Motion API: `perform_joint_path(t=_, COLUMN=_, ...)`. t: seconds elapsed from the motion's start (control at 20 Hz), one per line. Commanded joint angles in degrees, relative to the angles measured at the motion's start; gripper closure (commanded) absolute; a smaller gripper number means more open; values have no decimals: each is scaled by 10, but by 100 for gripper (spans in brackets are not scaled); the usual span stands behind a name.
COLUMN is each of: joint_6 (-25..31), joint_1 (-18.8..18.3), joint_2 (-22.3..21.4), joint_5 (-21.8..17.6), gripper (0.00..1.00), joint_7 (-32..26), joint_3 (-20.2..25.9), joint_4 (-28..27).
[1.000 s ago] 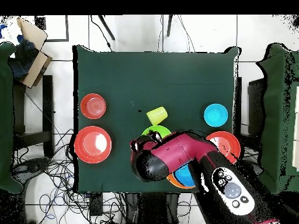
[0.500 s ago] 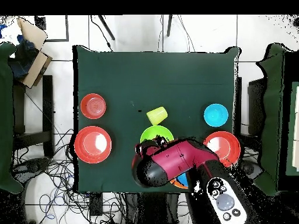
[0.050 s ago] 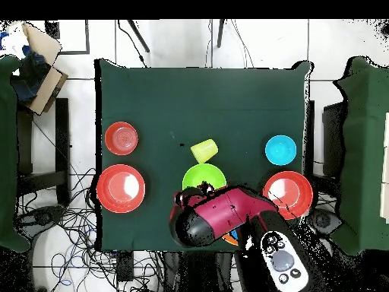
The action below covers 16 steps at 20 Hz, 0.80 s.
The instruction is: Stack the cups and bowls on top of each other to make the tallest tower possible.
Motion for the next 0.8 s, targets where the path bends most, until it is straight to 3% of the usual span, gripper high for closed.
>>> perform_joint_path(t=0.05, joint_6=-42, joint_1=28, joint_2=69, joint_5=-27, gripper=0, joint_7=54, joint_3=-27, joint_4=-47)
perform_joint_path(t=0.8, joint_6=-61, joint_1=53, joint_2=87, joint_5=-13, gripper=0, joint_7=46, joint_3=-48, joint_4=-65)
